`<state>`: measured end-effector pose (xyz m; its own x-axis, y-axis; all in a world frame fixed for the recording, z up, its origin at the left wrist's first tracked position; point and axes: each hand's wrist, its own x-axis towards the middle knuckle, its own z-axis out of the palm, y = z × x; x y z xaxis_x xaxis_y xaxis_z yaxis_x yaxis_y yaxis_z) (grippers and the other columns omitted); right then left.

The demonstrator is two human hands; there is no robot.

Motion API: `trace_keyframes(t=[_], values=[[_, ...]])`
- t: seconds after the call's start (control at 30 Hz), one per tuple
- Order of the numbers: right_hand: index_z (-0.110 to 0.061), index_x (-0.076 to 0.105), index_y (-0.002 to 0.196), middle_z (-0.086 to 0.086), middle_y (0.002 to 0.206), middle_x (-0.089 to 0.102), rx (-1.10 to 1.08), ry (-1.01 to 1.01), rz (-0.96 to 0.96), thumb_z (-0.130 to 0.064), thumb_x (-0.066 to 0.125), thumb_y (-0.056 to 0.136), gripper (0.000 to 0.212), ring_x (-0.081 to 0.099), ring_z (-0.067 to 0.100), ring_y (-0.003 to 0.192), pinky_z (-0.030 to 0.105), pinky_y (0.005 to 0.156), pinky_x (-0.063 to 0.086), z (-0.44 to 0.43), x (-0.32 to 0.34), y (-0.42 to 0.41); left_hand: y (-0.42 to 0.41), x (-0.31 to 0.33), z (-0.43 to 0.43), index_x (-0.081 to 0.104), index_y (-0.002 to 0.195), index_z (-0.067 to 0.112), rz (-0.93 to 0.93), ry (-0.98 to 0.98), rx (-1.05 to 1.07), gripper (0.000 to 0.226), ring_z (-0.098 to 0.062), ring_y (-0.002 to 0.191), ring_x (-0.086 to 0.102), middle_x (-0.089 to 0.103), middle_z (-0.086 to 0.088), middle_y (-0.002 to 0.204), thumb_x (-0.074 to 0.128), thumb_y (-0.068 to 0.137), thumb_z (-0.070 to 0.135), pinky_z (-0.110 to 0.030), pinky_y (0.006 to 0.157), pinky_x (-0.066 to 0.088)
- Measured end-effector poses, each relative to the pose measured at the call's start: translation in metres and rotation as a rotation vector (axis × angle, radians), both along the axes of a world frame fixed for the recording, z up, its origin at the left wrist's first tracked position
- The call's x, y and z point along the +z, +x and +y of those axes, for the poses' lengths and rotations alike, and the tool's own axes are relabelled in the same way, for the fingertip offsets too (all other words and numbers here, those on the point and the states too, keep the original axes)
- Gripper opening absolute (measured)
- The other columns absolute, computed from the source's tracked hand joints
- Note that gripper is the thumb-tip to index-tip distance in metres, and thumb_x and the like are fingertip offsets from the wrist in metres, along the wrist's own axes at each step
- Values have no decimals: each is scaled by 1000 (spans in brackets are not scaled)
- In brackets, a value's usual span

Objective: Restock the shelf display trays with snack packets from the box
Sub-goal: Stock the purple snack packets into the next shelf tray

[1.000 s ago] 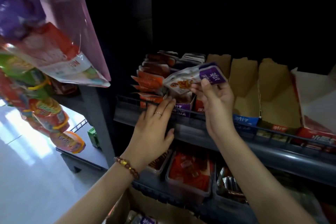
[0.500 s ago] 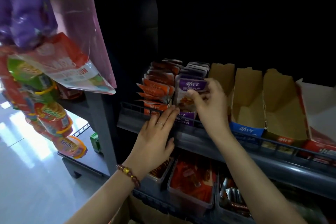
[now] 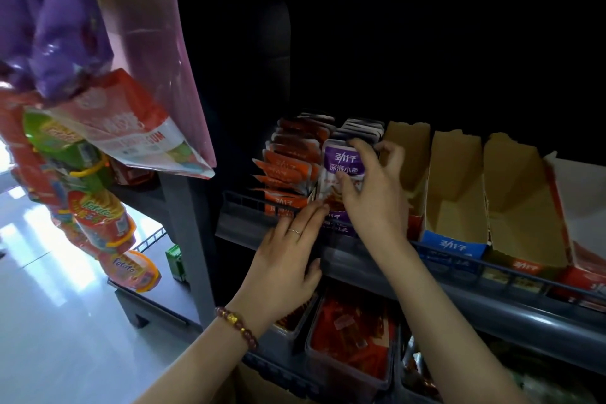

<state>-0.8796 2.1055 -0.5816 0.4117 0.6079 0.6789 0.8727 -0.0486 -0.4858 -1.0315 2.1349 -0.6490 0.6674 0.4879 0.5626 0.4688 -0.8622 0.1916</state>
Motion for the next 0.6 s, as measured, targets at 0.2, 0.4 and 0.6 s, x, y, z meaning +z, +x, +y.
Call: trace_keyframes(t=[0.2,0.4,0.6], values=[[-27,35,143,9,131,28,33,1,-81,-29,60,91,58,47,11,70,11,44,29,3,-4,-1,1,-2,2,16,149,23,-28,-13,-16,82,-14,131,31,20,7,153,61,81,18,-27,106,30],[-32,12,151,10,131,24,89,-46,-99,-33,57,92,74,37,1,63,9,47,29,-1,-7,4,3,-2,3,15,150,23,-19,-23,-15,81,-14,132,30,17,8,154,60,83,19,-31,106,36],[-35,4,148,11,134,24,92,52,-103,-25,61,89,83,48,10,74,13,51,40,-3,-12,0,2,0,5,7,152,25,9,-25,-45,86,-11,135,26,10,11,157,59,83,19,-31,109,34]])
